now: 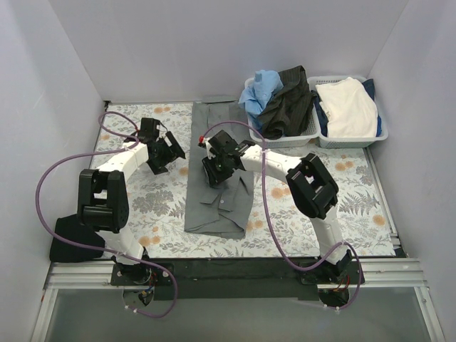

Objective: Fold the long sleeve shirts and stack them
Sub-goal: Fold the shirt

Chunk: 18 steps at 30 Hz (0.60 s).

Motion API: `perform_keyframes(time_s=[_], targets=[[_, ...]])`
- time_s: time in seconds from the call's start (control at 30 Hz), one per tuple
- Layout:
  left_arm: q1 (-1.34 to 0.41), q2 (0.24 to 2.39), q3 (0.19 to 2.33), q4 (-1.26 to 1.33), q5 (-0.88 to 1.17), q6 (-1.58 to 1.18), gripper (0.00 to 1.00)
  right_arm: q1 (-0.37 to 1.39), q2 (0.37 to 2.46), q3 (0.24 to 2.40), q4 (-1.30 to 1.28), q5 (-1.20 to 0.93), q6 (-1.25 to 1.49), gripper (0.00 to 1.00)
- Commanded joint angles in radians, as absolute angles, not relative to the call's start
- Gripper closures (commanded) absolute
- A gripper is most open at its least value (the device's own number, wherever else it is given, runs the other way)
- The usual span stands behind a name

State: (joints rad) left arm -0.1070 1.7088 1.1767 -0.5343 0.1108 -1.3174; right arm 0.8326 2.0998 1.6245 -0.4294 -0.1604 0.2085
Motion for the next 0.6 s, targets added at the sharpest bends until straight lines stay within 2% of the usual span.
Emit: perform_keyframes(time_s=[0.0, 0.57], targets=[[-0.110, 1.723, 1.218, -0.554, 0.078, -1.322, 0.17, 0.844, 2.083, 1.609, -0.463, -0.192, 0.206, 0.64], [-0.114, 1.778, 1.200, -0.537, 0.101, -1.302, 0.17, 0.903, 1.888, 1.368, -0.555, -0.252, 0.034, 0.67]])
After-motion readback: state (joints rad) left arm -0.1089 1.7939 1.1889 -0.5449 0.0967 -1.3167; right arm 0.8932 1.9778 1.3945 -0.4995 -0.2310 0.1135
